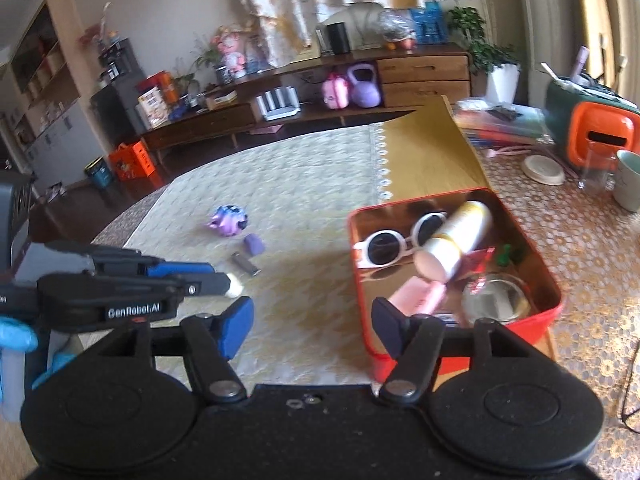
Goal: Organize rigid objects
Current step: 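Withdraw both tools from the red box toward the remaining table items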
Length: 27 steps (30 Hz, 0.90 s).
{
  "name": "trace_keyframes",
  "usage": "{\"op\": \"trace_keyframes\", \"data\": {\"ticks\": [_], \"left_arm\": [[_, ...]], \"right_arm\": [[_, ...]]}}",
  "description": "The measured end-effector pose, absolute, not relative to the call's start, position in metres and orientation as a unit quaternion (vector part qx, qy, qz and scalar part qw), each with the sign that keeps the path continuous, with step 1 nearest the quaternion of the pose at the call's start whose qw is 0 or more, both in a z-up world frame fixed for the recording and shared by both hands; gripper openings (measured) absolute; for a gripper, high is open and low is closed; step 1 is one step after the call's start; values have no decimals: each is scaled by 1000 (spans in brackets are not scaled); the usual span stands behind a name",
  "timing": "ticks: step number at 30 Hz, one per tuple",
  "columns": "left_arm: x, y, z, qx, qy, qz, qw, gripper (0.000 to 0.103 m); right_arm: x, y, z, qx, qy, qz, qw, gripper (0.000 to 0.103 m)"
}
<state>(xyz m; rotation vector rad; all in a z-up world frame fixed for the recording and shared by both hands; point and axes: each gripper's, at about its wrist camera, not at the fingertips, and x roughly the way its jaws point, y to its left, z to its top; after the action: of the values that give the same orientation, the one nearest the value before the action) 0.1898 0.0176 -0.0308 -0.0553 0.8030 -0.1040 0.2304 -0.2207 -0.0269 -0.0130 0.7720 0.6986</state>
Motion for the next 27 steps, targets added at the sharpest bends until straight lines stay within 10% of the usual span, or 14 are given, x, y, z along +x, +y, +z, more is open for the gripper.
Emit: {"op": "trace_keyframes", "data": {"ticks": [5,9,27], "left_arm": [[183,48,-36,-49,392,-27,918,19],[178,71,-41,-58,388,-5,920,60],[217,132,-59,-68,388,41,918,83]], "right_arm": [[225,-198,-32,-14,366,351,862,71],[218,-181,-38,-23,363,367,856,76],[222,-113,-64,-69,363,404,837,91]]}}
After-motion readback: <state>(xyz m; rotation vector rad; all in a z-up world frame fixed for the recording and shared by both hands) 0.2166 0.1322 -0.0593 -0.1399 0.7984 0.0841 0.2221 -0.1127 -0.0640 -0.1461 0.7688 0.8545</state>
